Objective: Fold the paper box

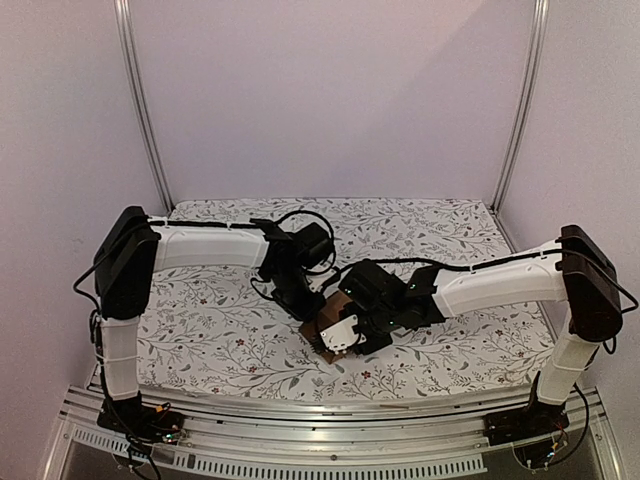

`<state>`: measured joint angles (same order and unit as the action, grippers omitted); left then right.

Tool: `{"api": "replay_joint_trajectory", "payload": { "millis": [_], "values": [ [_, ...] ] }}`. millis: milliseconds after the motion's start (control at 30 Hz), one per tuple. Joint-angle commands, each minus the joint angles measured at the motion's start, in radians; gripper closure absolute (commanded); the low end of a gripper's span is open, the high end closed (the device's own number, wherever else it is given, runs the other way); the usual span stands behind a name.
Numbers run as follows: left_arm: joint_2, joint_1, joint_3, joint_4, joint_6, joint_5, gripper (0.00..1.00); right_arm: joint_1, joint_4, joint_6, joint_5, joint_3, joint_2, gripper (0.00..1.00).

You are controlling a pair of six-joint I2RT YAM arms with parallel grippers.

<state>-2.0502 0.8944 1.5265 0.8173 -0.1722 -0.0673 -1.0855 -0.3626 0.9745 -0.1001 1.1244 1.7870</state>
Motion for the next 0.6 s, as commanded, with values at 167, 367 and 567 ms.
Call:
{"api": "replay_joint_trajectory", "payload": {
  "millis": [167,367,567],
  "values": [
    [-0.067,-0.004,0.077,0.098,0.009,-0.055,1.0,-0.003,-0.219,0.067,0.14,-0.036,0.062,0.46],
    [-0.091,-0.01,0.121,0.129,0.002,-0.067,1.0,-0.004,-0.2,0.081,0.122,-0.045,0.07,0.45],
    [-0.139,-0.012,0.191,0.19,-0.004,-0.076,1.0,-0.02,-0.193,0.084,0.106,-0.05,0.067,0.45]
  ]
}}
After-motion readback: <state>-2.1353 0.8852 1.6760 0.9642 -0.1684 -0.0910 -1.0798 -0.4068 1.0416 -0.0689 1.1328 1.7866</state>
